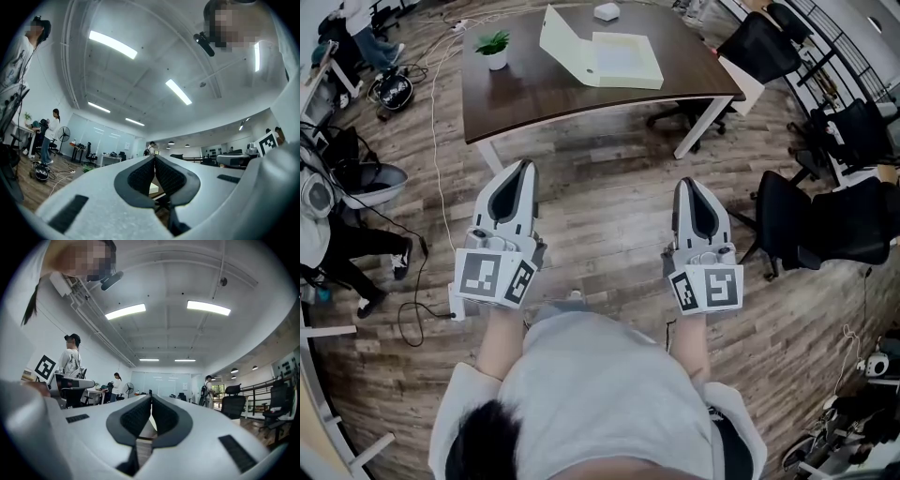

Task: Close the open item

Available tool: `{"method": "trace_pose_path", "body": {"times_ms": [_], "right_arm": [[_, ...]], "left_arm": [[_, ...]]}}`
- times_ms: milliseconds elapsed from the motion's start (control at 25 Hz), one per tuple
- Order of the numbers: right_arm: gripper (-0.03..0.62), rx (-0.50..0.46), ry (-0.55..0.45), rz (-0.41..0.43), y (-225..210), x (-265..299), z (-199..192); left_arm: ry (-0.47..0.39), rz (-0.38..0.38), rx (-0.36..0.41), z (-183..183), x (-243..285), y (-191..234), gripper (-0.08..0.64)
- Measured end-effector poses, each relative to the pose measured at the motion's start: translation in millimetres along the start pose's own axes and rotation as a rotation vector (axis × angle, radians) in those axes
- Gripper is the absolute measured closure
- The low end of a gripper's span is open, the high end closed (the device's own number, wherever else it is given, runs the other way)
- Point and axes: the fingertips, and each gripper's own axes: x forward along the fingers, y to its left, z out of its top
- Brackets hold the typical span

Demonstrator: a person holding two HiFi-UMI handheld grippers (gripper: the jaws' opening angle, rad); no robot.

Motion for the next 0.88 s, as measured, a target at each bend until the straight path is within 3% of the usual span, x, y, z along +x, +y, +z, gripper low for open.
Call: {"method": "trace_pose_path", "body": {"times_ms": [600, 880], "right_arm": [[0.578, 0.004, 0.025, -0.041, -1, 35, -13], [0.578, 0.017, 0.023, -0.008, -18, 79, -27]], "left_arm": [[0.009, -0.055, -0.036, -12, 37, 28, 0.551], [0.009, -0.022, -0.030, -21, 69, 46, 0.551]]}}
